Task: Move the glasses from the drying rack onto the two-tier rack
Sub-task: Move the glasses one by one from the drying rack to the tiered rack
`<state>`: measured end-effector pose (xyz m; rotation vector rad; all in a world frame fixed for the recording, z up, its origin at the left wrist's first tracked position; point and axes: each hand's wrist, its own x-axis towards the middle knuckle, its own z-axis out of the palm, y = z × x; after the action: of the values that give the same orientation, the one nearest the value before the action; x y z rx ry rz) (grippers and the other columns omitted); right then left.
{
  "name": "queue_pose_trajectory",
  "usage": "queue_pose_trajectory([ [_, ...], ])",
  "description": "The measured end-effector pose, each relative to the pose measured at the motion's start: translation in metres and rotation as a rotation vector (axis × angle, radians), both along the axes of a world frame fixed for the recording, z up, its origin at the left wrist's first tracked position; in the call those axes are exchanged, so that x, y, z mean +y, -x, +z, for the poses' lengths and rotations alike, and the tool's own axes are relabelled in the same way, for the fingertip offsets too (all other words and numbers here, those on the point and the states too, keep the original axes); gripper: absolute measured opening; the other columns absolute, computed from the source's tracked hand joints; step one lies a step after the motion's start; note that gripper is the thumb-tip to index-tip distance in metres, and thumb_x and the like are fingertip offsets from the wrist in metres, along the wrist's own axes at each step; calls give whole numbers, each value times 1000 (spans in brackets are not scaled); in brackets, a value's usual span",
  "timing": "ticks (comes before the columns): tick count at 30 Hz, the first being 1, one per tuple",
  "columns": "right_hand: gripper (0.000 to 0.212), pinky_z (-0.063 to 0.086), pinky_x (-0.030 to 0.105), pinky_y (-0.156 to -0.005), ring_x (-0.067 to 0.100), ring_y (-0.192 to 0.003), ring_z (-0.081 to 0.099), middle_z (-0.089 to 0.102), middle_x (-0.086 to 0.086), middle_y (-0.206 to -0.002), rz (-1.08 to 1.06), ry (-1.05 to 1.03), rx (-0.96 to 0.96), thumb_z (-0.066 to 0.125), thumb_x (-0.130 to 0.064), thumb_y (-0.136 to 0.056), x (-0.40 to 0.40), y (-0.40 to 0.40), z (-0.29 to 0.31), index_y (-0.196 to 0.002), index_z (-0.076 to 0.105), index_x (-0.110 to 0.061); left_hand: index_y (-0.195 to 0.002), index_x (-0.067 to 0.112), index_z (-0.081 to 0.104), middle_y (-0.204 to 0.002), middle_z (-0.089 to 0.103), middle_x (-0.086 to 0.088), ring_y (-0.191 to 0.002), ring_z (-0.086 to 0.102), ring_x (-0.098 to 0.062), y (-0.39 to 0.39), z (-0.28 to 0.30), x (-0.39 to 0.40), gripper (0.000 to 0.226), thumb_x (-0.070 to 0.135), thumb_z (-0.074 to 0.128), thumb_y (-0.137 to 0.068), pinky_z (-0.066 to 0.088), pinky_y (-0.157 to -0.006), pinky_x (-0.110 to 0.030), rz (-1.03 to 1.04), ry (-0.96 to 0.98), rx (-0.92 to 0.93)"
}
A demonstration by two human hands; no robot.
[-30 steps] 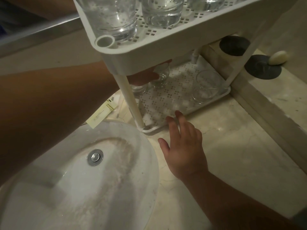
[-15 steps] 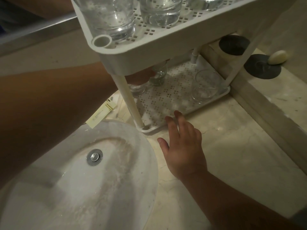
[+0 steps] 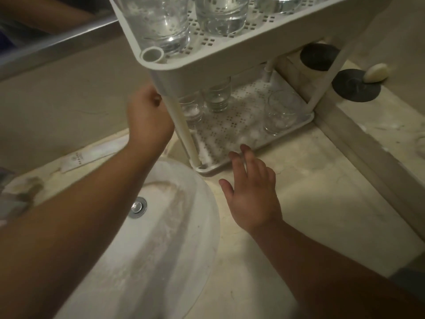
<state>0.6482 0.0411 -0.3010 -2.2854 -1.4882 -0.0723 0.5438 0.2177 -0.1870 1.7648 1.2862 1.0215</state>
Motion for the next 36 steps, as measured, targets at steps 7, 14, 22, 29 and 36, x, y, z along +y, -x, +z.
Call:
queue_pose_trajectory([
  [7, 55, 37, 44, -100, 25, -126, 46, 32, 5, -156, -5, -39, 88, 50, -44, -93, -2, -1, 5, -142, 40, -20, -89, 33, 77, -88, 73, 4, -63, 62, -12, 49, -23, -95, 30, 20, 53, -77, 45, -58, -28, 243, 226, -252],
  [14, 60, 39, 50, -108, 35, -135, 36, 27, 16, -155, -50, -155, 300, 59, -34, -91, -10, -27, 25, -144, 38, -16, -98, 26, 75, -91, 73, 1, -77, 67, -13, 26, -17, -163, 25, 21, 56, -82, 56, -70, -30, 31, 250, -138],
  [22, 65, 31, 56, -112, 35, -147, 23, 17, 13, -162, 208, -3, -14, 63, -34, -90, -32, -115, 22, -148, 38, -16, -111, 29, 70, -98, 66, 13, -85, 63, -5, -52, -14, -150, 30, 24, 59, -83, 55, -72, -28, -176, 66, -34],
  [29, 61, 32, 59, -109, 41, -142, 30, 31, 26, -152, 164, -61, 66, 62, -23, -87, -32, -116, 4, -141, 44, -1, -144, 36, 36, -141, 43, 3, -130, 45, -16, -121, -31, -105, 74, 50, 69, -80, 44, -103, -34, -241, 50, 289],
  [36, 62, 36, 51, -111, 41, -143, 29, 29, 29, -151, 143, 22, 111, 58, -31, -92, -33, -114, 4, -142, 43, 2, -149, 39, 27, -150, 33, 5, -136, 37, -17, -156, -43, -75, 100, 71, 71, -65, 31, -94, -27, -293, 110, 324],
])
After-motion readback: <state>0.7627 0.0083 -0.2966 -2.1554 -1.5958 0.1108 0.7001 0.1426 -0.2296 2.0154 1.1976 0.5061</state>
